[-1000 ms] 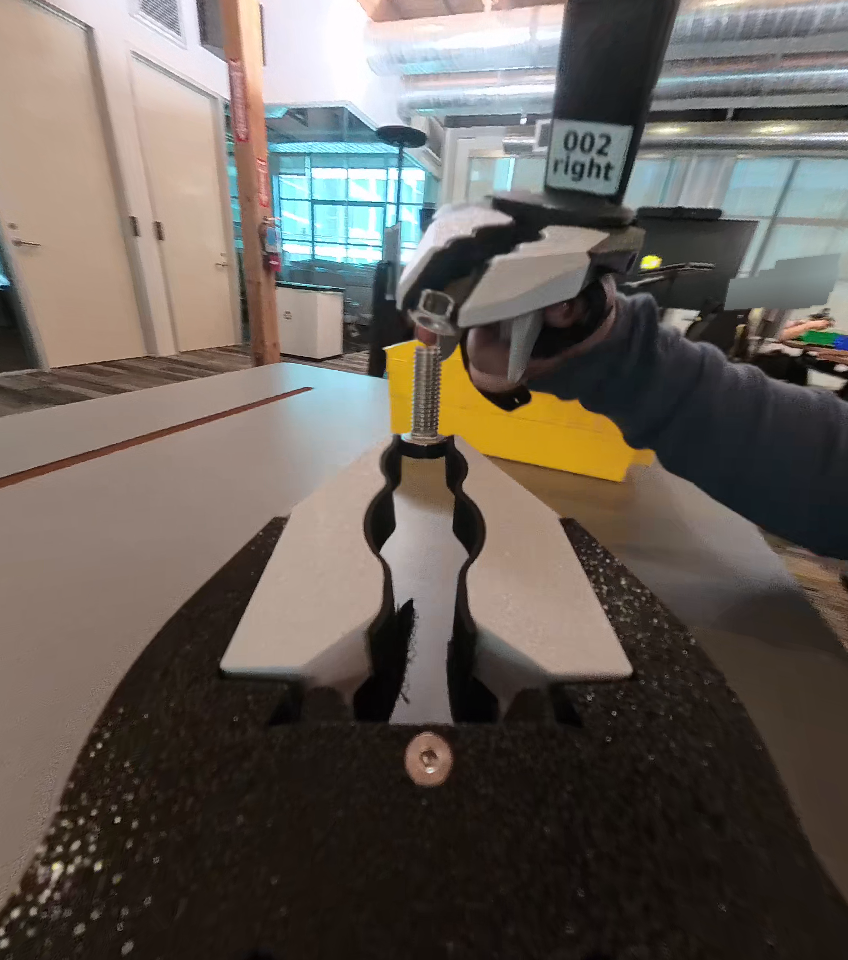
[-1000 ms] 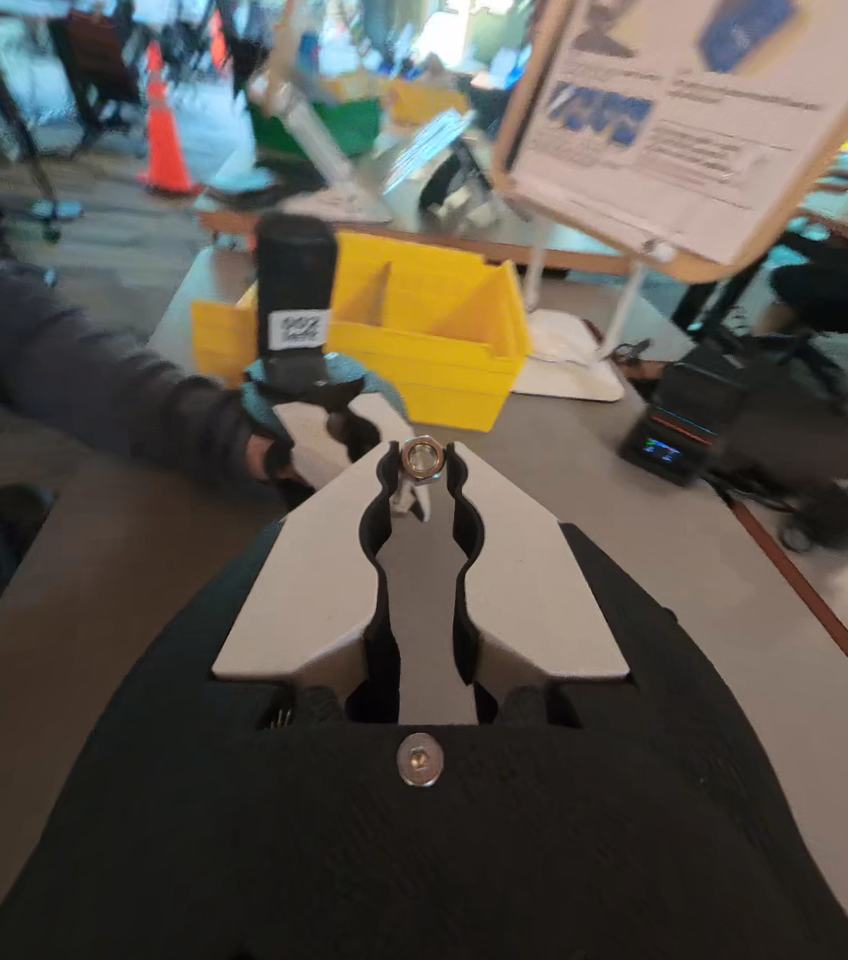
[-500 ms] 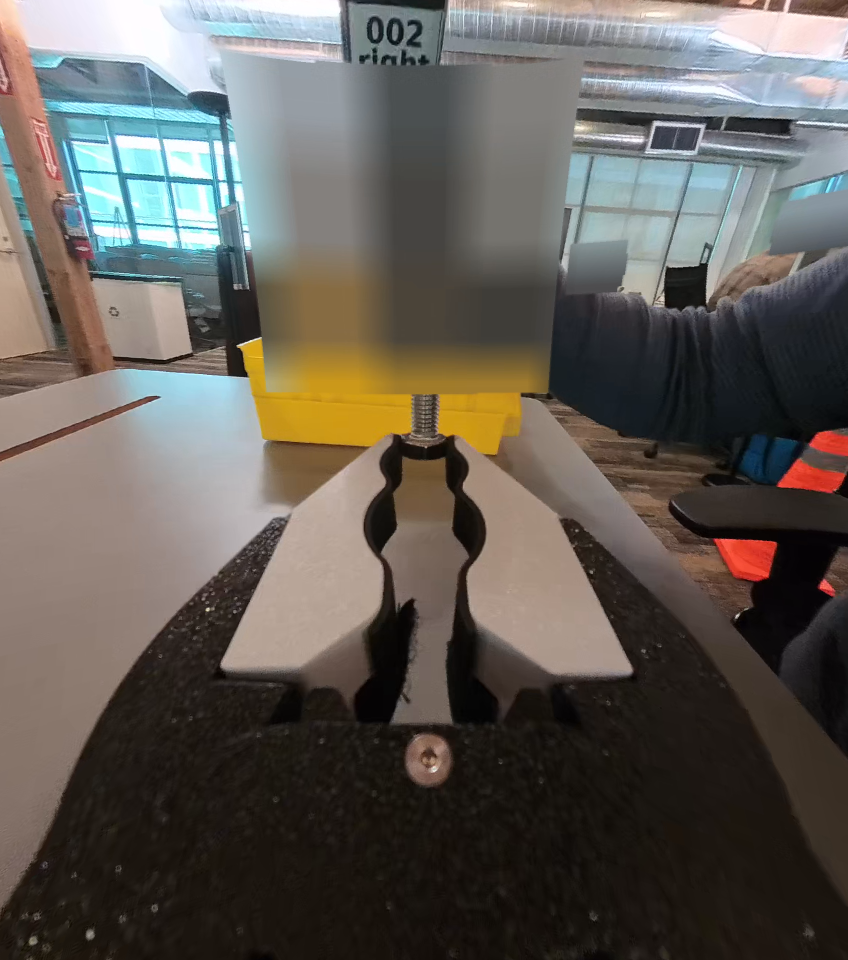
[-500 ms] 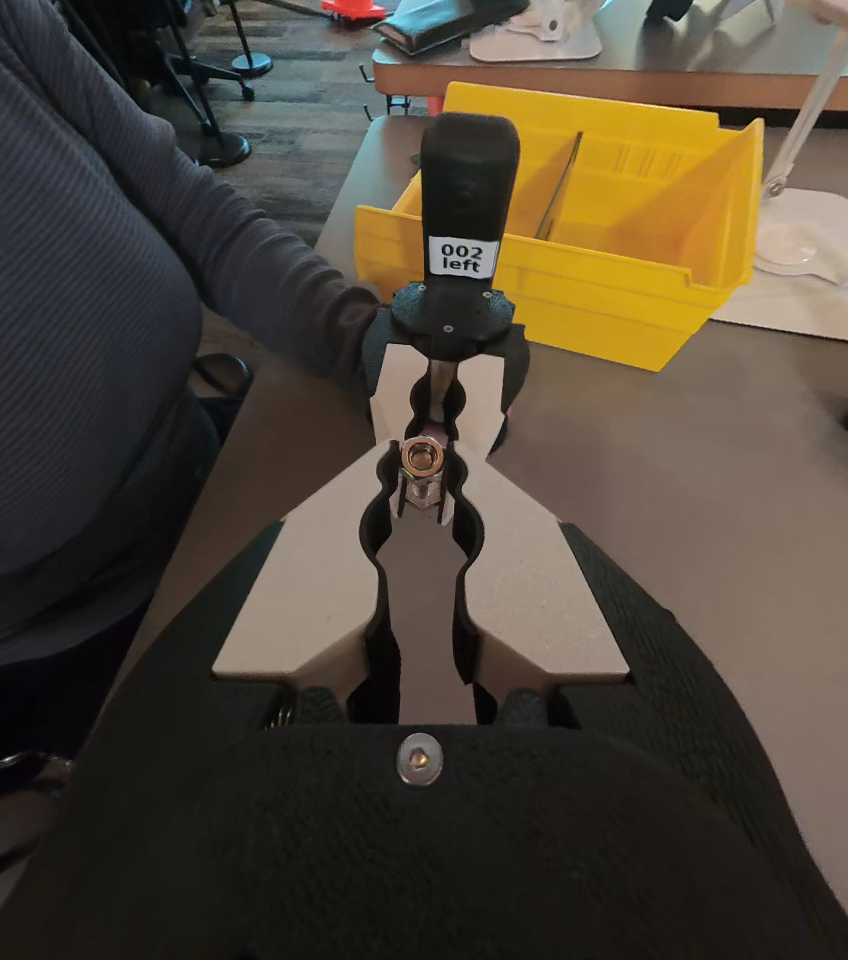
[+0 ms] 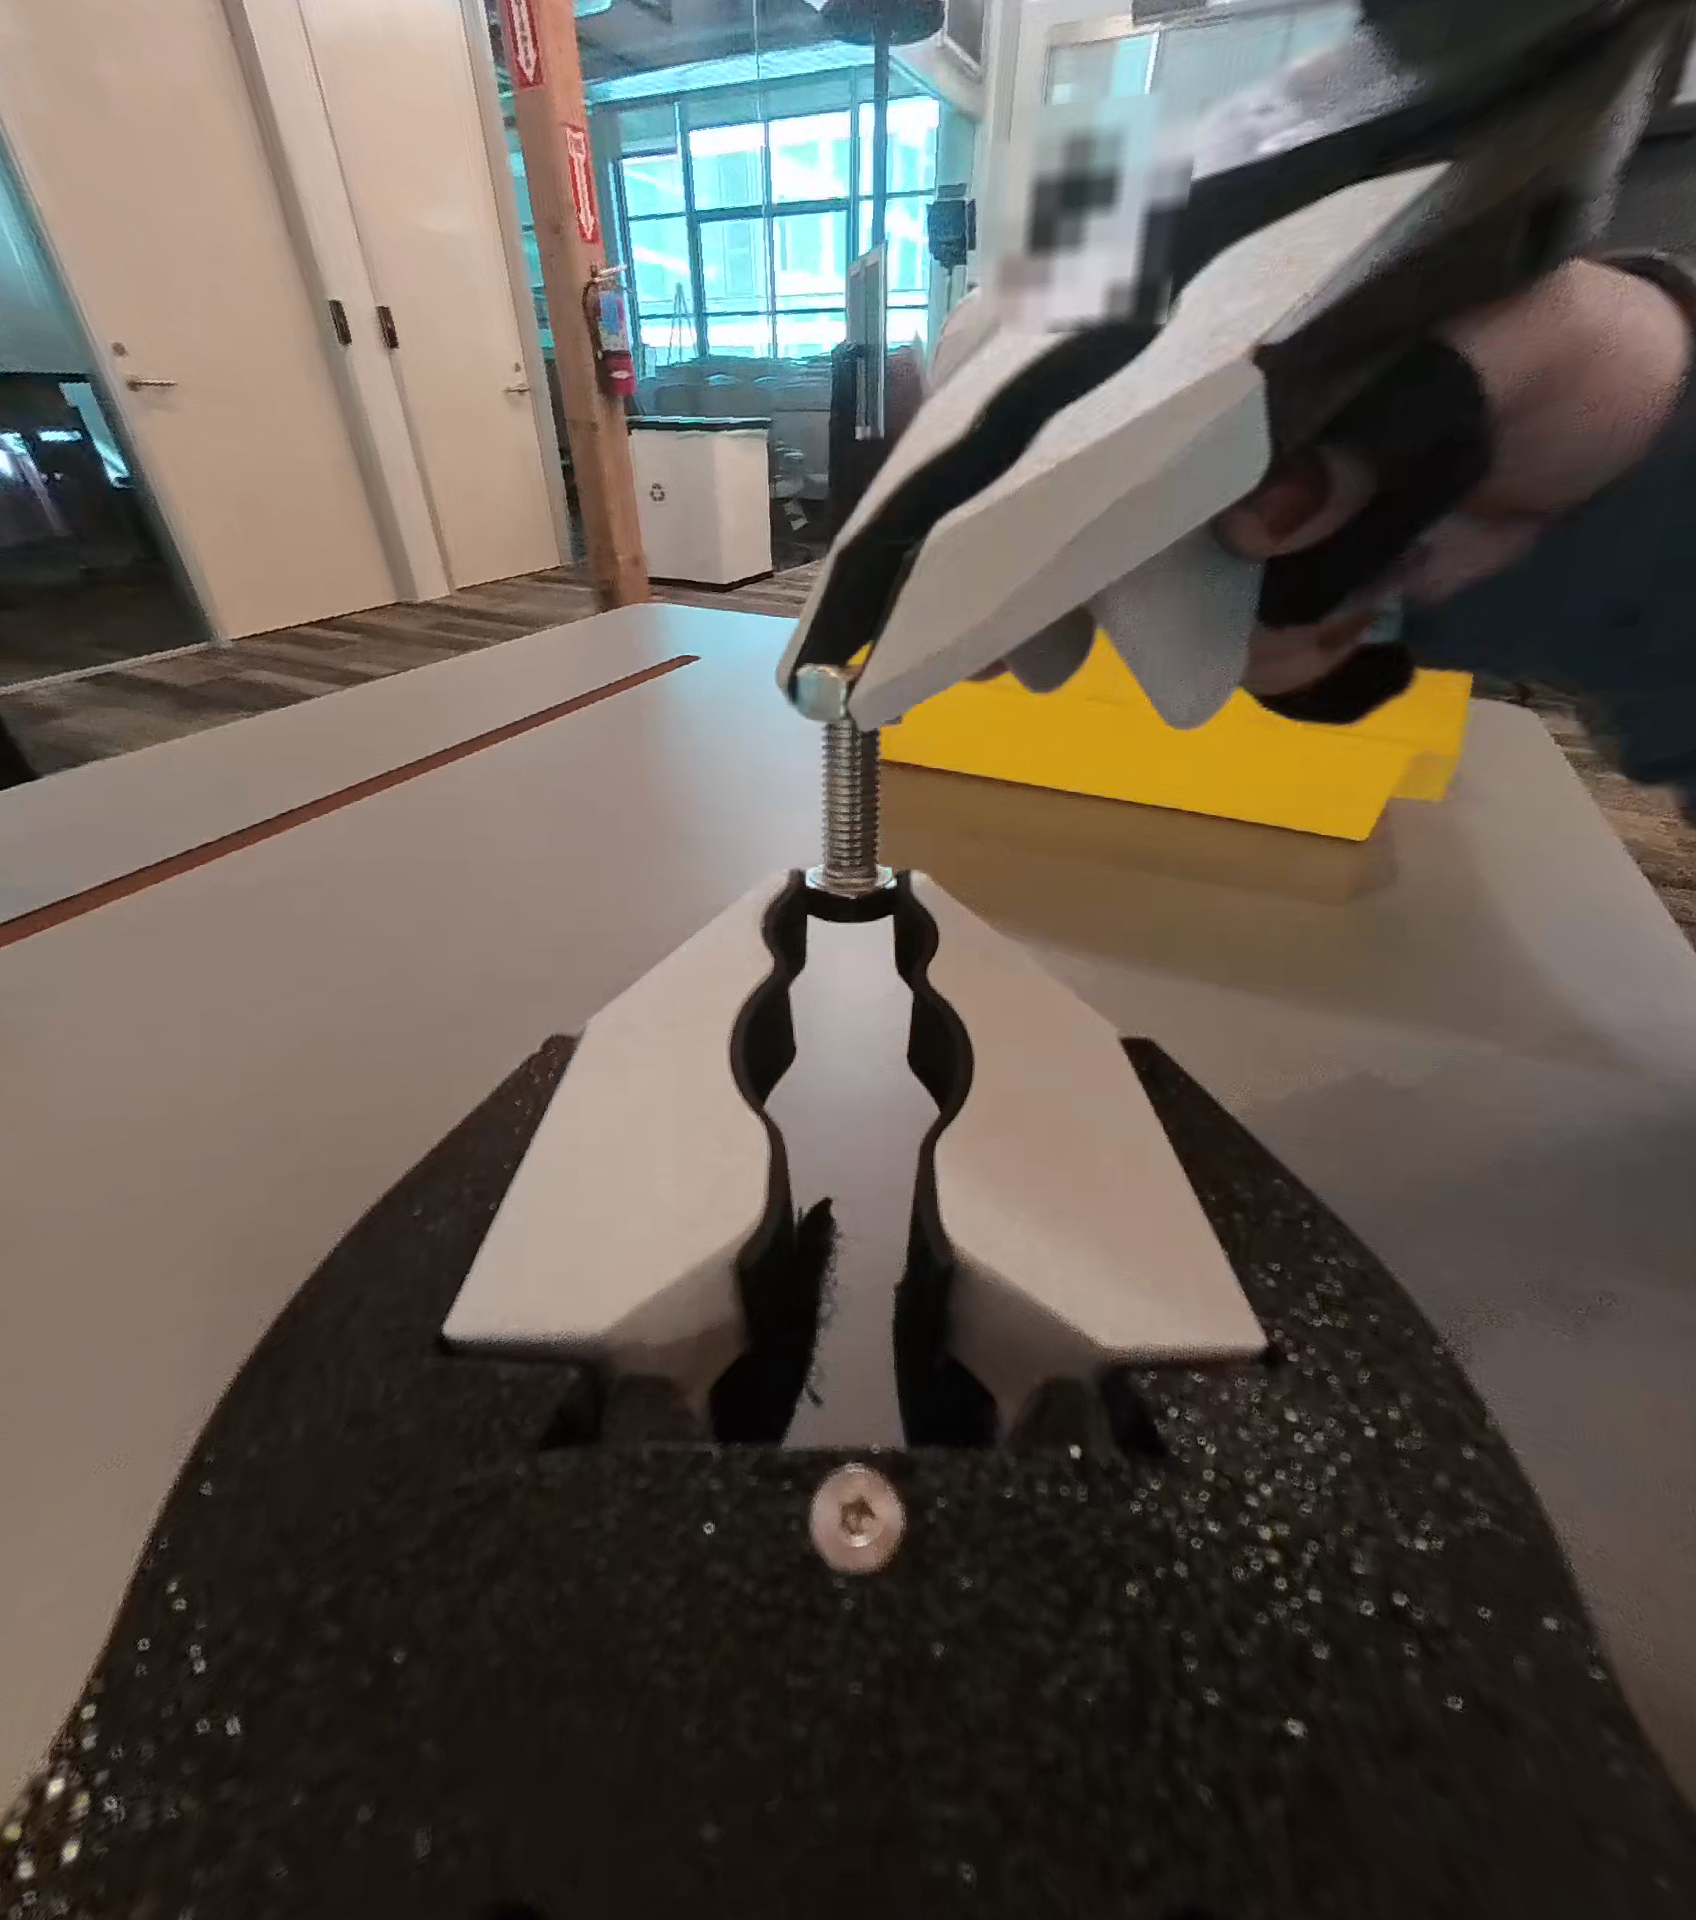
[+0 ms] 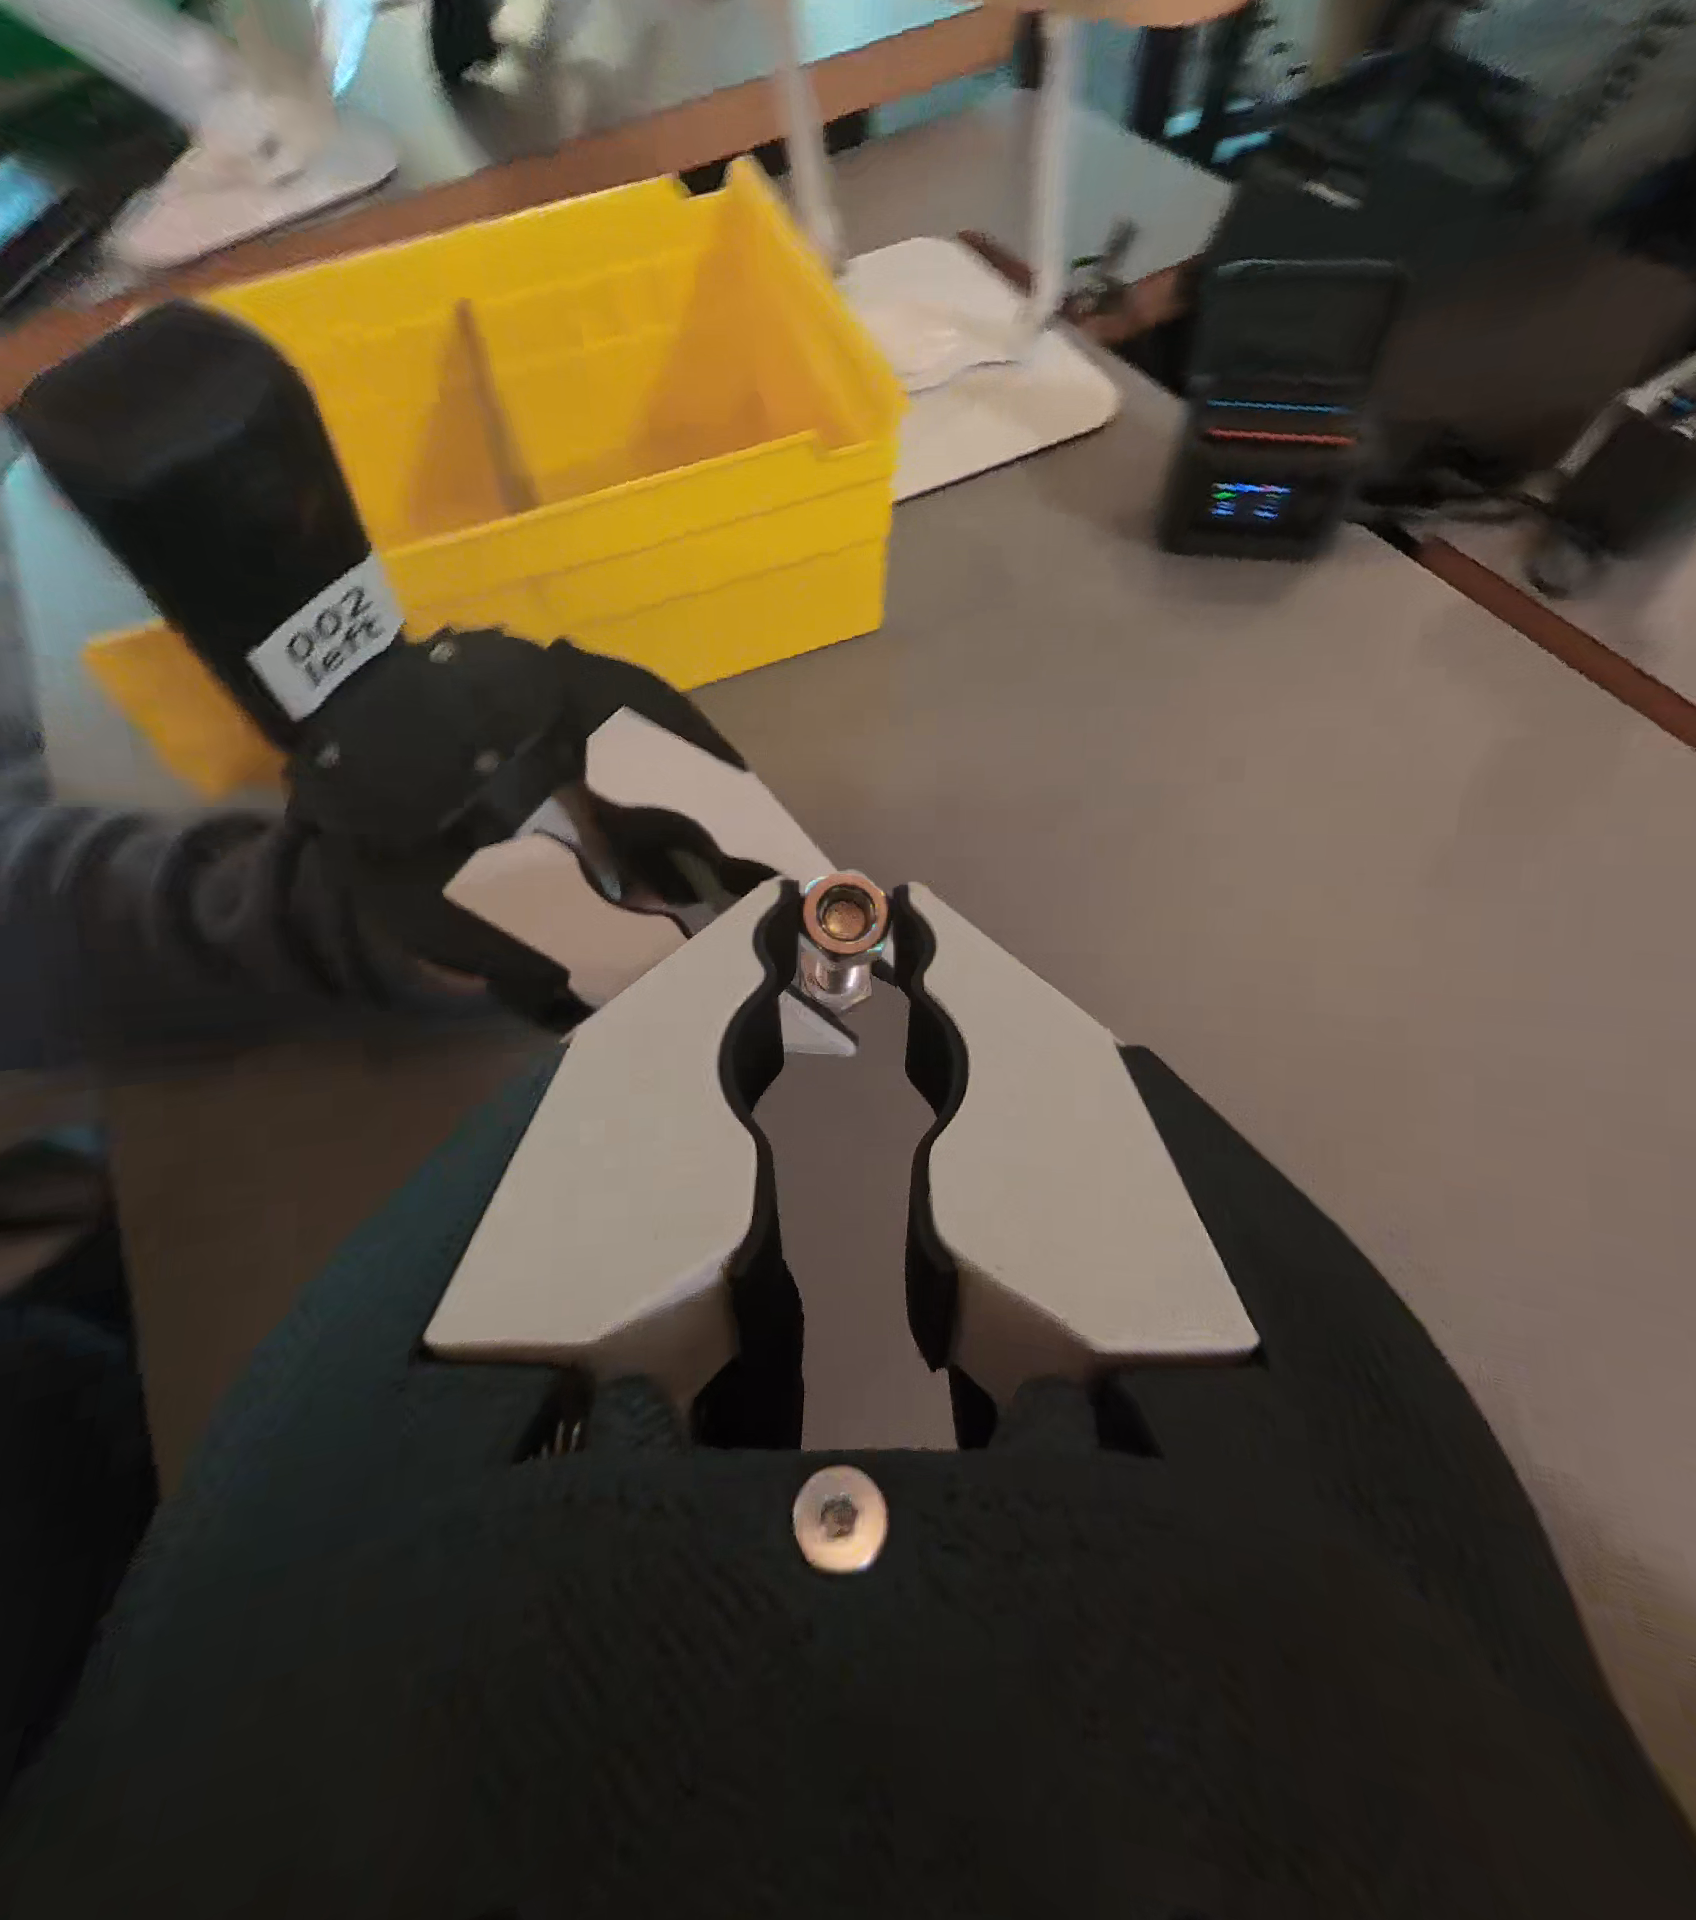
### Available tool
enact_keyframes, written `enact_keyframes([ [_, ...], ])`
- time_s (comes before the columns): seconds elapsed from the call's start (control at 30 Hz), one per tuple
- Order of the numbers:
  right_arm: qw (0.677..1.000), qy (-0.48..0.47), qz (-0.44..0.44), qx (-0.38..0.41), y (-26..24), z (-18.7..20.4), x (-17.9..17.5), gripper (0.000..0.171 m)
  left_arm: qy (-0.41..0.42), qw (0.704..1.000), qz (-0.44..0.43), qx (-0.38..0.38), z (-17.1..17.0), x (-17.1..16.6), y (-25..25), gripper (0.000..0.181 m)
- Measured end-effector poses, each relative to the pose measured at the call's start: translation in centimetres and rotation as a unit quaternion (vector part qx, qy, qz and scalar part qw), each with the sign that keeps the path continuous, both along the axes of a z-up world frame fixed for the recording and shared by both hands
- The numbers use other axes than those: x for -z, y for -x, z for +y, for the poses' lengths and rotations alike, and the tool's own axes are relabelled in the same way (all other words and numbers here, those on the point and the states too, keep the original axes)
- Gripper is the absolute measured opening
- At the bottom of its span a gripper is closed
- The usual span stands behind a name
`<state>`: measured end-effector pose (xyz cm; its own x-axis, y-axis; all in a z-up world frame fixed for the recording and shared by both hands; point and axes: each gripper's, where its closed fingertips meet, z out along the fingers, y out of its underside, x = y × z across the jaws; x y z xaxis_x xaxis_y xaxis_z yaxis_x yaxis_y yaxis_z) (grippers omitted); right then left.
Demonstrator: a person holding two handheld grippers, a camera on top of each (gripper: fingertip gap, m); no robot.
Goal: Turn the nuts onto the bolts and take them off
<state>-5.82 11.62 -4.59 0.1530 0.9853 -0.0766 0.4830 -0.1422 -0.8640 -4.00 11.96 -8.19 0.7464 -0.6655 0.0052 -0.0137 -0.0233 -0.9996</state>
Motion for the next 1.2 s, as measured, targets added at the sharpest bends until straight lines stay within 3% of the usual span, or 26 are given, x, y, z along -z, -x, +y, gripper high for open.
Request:
enact_keyframes([
  [0.2, 0.996, -0.046, 0.035, 0.062, -0.3, -0.1, 0.1, 0.018, 0.003, 1.0, 0.0, 0.005, -0.1, 0.2, -0.4, 0.014],
  [0.3, 0.995, -0.047, 0.078, 0.049, -0.1, -0.6, -0.5, 0.054, 0.008, 1.0, -0.007, 0.009, 0.0, 0.3, -0.5, 0.014],
  [0.57, 0.986, -0.038, 0.163, -0.017, 0.5, -2.7, -0.4, 0.063, 0.003, 0.998, -0.038, 0.052, -0.8, -0.4, -1.2, 0.014],
  [1.03, 0.977, -0.057, 0.203, -0.012, -0.8, -3.1, -0.3, 0.063, 0.026, 0.994, -0.098, 0.045, -0.1, -1.0, 0.5, 0.014],
  [1.2, 0.972, -0.05, 0.229, -0.014, 0.1, -2.6, -1.0, 0.071, 0.027, 0.994, -0.056, 0.092, -1.2, -0.2, -2.0, 0.014],
])
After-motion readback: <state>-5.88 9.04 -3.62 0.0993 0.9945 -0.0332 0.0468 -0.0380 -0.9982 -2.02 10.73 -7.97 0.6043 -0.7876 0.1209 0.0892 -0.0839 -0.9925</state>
